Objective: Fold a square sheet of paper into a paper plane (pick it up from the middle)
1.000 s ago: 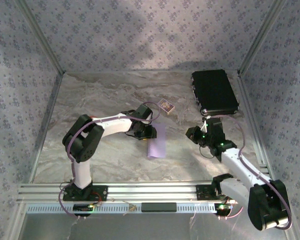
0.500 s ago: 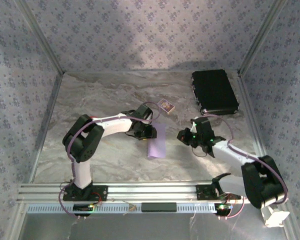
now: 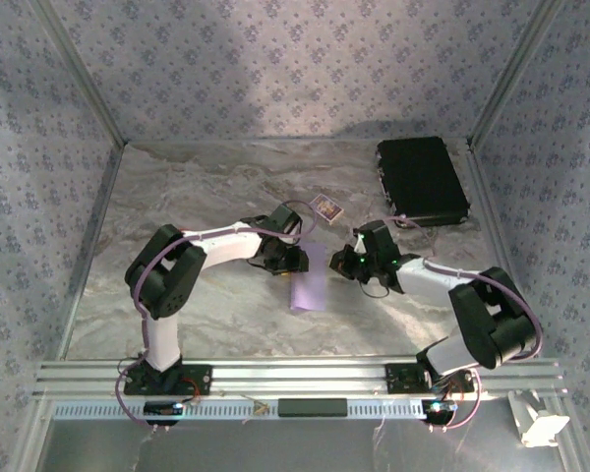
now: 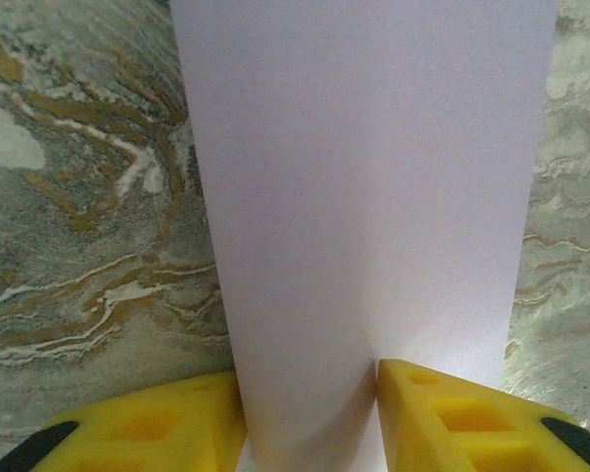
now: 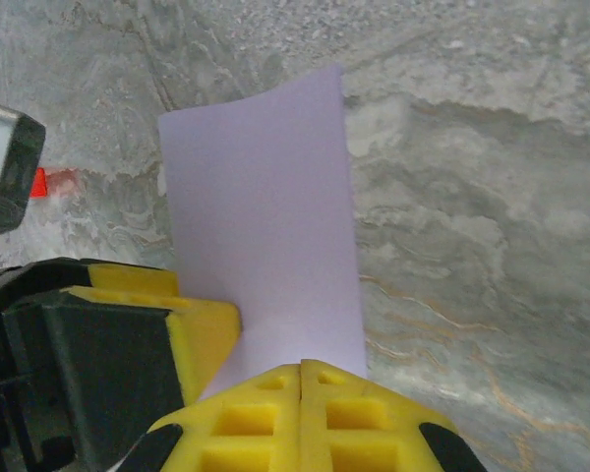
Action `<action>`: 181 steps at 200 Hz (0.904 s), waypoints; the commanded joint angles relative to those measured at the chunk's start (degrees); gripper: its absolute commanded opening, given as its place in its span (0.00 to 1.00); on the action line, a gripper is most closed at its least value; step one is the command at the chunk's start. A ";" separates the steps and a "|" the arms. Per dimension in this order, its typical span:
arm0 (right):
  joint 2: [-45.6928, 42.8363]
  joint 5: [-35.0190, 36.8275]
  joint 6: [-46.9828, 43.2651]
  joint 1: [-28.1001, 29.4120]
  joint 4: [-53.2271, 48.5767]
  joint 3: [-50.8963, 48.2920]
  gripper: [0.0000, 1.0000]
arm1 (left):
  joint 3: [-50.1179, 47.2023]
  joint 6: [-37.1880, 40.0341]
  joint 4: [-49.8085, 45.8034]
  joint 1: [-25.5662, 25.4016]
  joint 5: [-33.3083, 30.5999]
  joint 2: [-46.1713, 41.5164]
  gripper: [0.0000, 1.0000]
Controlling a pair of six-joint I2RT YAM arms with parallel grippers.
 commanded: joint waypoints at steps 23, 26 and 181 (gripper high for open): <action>5.80 -4.21 -0.73 2.51 -0.46 5.08 0.00 | -3.21 0.48 3.80 -1.20 -3.59 5.75 0.42; 6.15 -4.00 -0.61 2.71 -0.51 5.31 0.00 | -3.28 0.46 3.80 -1.23 -3.74 5.75 0.42; 16.54 0.74 -8.34 3.57 -9.34 4.93 0.00 | -4.11 -0.83 5.27 -1.68 -3.91 4.14 0.42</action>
